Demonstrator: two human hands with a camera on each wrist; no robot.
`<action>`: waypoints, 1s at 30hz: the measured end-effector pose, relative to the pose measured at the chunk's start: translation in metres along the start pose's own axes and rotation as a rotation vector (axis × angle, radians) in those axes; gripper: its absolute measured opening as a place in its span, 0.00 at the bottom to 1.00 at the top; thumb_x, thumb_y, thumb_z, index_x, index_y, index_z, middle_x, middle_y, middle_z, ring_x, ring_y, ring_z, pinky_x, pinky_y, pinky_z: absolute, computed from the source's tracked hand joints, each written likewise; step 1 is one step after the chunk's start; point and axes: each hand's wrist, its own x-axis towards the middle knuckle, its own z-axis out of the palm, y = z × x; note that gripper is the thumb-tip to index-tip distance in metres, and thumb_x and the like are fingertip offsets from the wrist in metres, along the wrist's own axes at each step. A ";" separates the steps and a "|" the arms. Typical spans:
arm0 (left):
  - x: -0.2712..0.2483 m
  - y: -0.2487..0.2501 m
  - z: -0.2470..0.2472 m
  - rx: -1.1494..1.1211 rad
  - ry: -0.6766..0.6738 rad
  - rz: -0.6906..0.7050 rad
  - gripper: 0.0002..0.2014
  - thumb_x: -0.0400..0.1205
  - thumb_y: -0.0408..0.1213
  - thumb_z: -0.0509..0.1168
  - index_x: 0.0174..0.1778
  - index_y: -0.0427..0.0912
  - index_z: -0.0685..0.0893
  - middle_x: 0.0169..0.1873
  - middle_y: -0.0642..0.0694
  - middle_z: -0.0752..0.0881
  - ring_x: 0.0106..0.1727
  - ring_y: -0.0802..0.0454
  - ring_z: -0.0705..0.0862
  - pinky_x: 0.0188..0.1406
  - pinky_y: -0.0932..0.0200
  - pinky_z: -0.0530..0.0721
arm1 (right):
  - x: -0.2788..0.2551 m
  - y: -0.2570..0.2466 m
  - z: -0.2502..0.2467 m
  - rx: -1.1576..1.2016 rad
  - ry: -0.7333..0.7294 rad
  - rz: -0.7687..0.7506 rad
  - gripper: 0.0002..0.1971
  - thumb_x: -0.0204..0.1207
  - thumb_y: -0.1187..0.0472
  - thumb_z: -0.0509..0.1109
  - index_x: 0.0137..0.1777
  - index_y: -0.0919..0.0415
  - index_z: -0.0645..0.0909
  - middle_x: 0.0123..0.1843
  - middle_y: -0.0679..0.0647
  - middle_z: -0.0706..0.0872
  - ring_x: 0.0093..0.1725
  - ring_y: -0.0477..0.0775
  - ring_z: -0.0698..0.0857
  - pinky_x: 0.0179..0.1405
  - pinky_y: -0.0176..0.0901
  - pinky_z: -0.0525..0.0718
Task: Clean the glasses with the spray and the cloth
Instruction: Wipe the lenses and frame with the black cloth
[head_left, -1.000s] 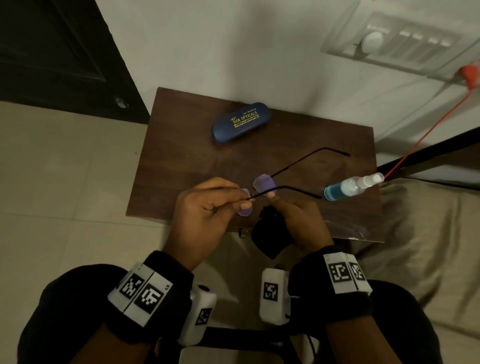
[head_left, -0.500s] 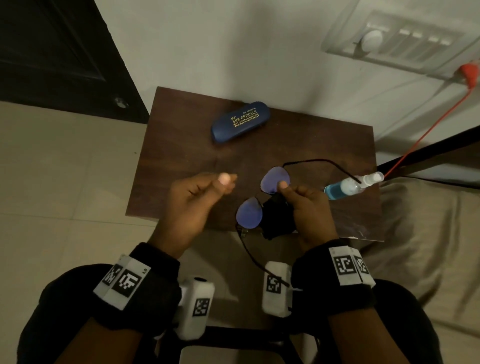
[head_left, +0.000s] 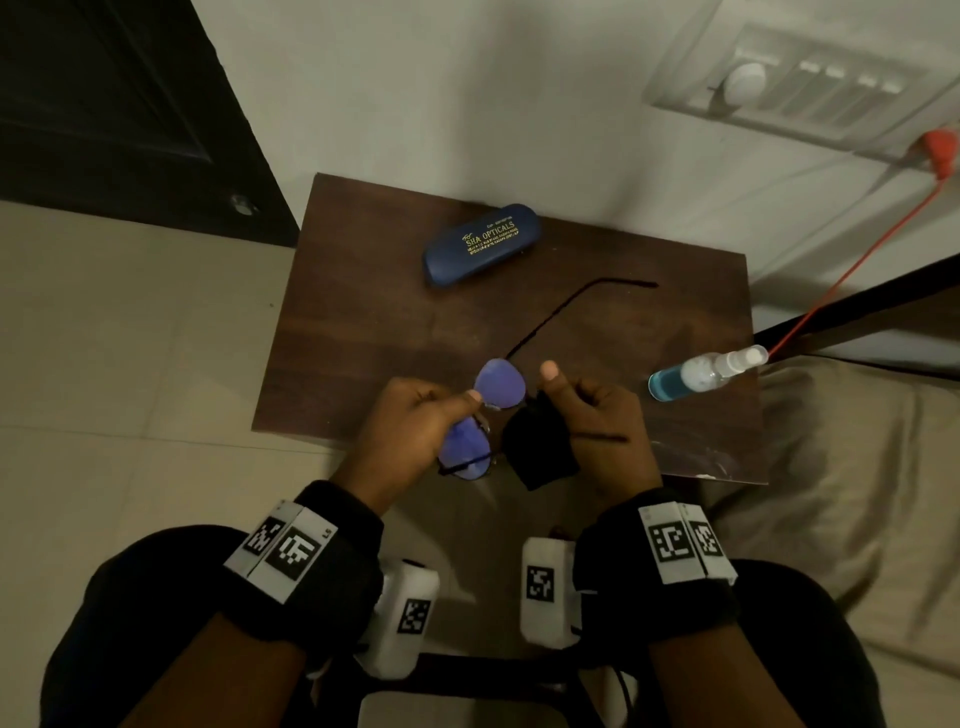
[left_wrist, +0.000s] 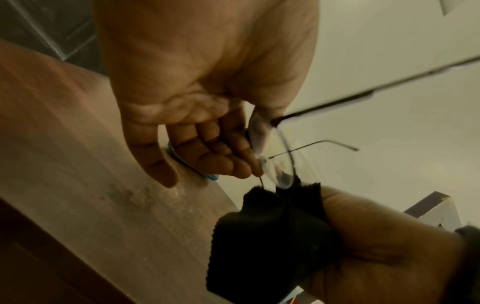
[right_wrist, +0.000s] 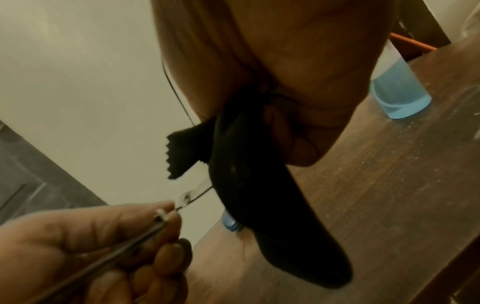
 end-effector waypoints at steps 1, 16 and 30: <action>0.000 0.000 0.000 -0.025 0.000 -0.032 0.20 0.82 0.33 0.65 0.22 0.32 0.77 0.15 0.51 0.76 0.22 0.57 0.76 0.29 0.67 0.76 | 0.002 0.002 -0.002 0.016 0.020 0.011 0.18 0.75 0.48 0.71 0.36 0.65 0.84 0.33 0.63 0.87 0.35 0.59 0.86 0.40 0.51 0.86; 0.000 0.000 0.003 -0.096 -0.117 0.002 0.15 0.82 0.33 0.63 0.34 0.26 0.86 0.25 0.46 0.87 0.30 0.55 0.86 0.38 0.63 0.83 | 0.010 -0.003 -0.024 0.090 0.076 -0.167 0.16 0.71 0.72 0.73 0.44 0.47 0.87 0.48 0.50 0.91 0.55 0.56 0.88 0.59 0.61 0.84; -0.005 -0.002 0.012 0.018 -0.176 0.127 0.21 0.83 0.30 0.63 0.21 0.42 0.81 0.14 0.58 0.78 0.21 0.67 0.77 0.26 0.75 0.73 | 0.011 -0.009 -0.007 0.013 0.075 -0.298 0.29 0.65 0.76 0.77 0.62 0.60 0.70 0.39 0.45 0.85 0.37 0.36 0.88 0.37 0.30 0.84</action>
